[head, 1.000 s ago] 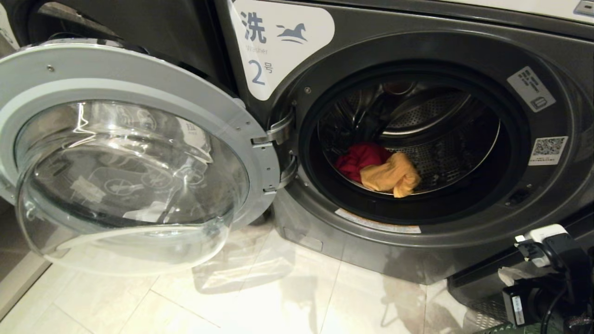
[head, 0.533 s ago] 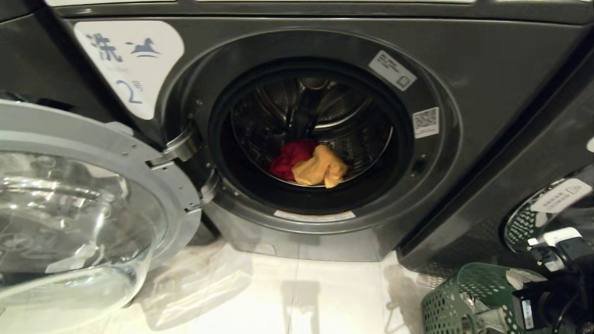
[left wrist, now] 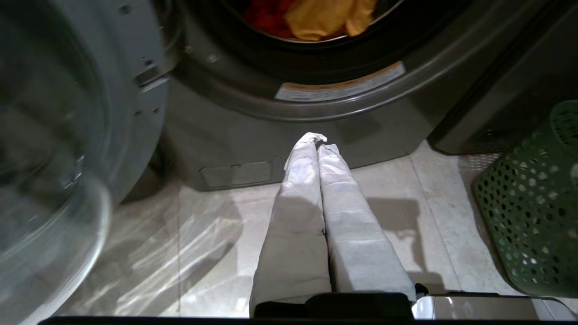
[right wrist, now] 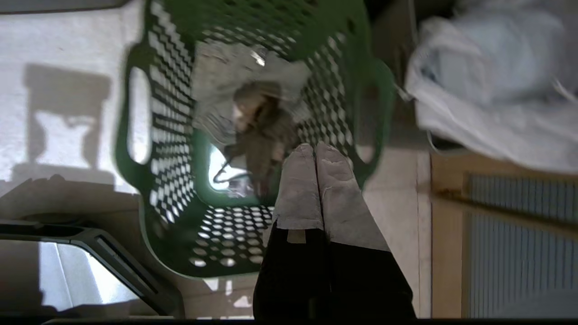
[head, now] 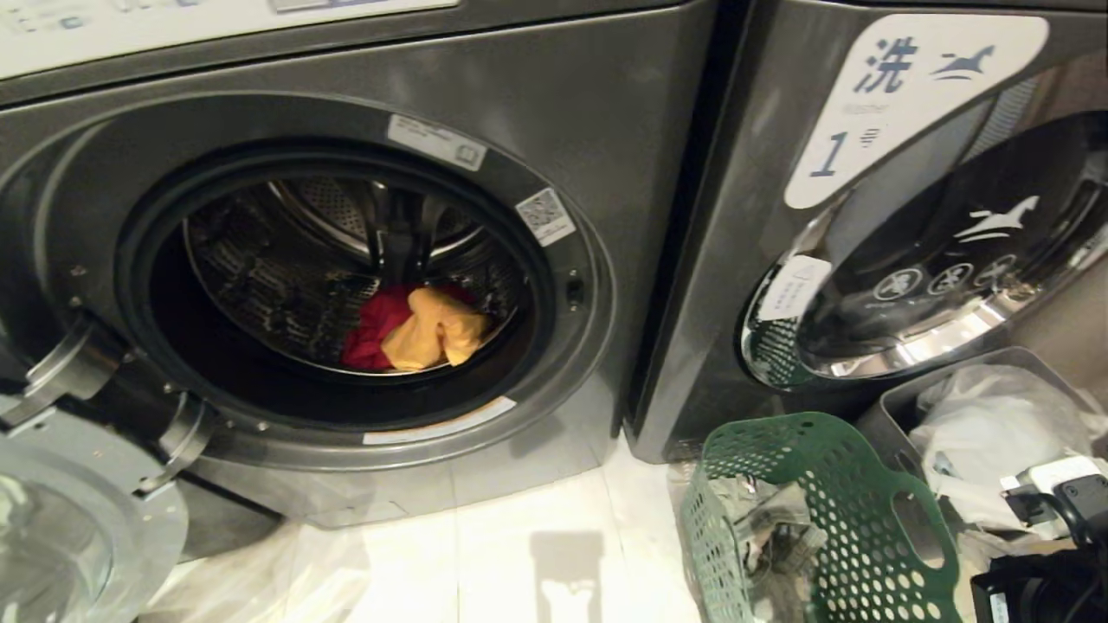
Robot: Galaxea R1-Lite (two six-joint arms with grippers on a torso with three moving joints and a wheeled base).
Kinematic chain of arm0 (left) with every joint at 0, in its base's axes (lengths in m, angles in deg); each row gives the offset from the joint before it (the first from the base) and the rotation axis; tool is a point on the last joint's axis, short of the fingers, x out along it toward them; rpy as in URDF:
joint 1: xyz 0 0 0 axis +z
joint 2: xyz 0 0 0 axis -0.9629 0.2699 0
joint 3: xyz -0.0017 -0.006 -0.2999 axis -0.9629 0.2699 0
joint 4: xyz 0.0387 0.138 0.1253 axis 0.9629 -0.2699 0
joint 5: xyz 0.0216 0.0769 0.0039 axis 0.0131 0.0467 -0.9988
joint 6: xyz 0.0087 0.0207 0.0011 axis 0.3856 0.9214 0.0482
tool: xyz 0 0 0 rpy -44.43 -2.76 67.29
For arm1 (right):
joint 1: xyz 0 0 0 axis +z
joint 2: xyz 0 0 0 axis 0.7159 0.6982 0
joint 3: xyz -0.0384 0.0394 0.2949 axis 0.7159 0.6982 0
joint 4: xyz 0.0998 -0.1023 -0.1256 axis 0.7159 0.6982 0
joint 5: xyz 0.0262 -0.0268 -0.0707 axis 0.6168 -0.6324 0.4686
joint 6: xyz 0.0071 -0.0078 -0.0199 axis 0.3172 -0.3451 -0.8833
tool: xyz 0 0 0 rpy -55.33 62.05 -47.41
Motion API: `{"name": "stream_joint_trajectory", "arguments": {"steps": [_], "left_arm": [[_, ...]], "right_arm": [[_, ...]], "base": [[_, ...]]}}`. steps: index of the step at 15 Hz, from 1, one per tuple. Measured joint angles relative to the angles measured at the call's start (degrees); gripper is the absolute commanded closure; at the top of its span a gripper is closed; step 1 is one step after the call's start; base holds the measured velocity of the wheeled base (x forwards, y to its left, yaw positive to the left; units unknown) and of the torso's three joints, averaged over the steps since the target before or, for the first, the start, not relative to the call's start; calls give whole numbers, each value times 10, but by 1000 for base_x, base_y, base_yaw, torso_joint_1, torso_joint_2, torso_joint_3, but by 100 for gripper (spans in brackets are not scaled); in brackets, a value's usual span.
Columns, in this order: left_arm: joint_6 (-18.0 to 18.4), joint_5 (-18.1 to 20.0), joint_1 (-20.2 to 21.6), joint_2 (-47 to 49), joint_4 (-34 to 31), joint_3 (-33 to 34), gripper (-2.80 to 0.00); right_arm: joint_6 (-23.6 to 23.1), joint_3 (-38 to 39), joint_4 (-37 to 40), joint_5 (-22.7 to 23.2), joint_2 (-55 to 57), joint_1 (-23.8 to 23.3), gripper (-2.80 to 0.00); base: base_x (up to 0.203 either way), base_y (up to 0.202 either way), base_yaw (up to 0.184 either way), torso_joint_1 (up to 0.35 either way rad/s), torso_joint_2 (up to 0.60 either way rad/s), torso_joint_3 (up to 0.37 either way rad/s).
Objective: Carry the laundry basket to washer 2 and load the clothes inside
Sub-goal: Place the clothes into the washing machine
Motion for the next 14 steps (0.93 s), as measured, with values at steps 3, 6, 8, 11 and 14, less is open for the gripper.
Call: {"name": "stream_joint_trajectory", "arguments": {"steps": [3,6,8,11,14], "left_arm": [[0,0,0,0,0,0,0],[0,0,0,0,0,0,0],[0,0,0,0,0,0,0],[0,0,0,0,0,0,0],[0,0,0,0,0,0,0]], "right_arm": [[4,0,-5,12,5,0,0],[29,-6,-24,21,30,0,0],[41,-16,-45,43,66,1,0],[60,-34,-117,106,149,4,0],[82,-73,-170,167,246,5,0]], "base": [[1,7,-177,5,3,3],[-2,8,-166,0,1,6],[-1,2,-56,1,1,1],[0,0,0,0,0,0],[0,0,0,0,0,0]]}}
